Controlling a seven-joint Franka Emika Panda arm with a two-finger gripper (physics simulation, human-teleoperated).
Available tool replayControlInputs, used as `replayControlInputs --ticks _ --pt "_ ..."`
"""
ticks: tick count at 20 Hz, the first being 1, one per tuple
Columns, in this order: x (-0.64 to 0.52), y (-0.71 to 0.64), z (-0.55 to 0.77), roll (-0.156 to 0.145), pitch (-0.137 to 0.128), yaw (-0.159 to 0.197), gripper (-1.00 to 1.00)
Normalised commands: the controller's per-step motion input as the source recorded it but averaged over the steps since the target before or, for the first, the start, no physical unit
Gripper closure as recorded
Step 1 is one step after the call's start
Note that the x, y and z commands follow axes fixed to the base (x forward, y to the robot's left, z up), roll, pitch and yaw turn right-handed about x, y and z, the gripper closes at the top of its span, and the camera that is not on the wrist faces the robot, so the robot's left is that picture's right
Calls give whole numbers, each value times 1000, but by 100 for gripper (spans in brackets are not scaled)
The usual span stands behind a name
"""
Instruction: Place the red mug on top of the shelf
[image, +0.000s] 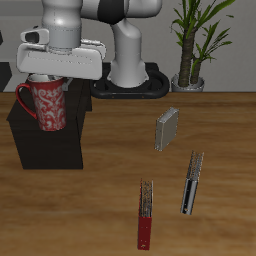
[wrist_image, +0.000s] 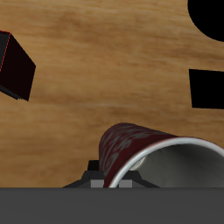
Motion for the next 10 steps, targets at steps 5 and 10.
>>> replayControlInputs --ticks 5,10 --pt "-578 -285 478 -3 -47 -37 100" --pt "-557 -162 202 6 -30 -16 100"
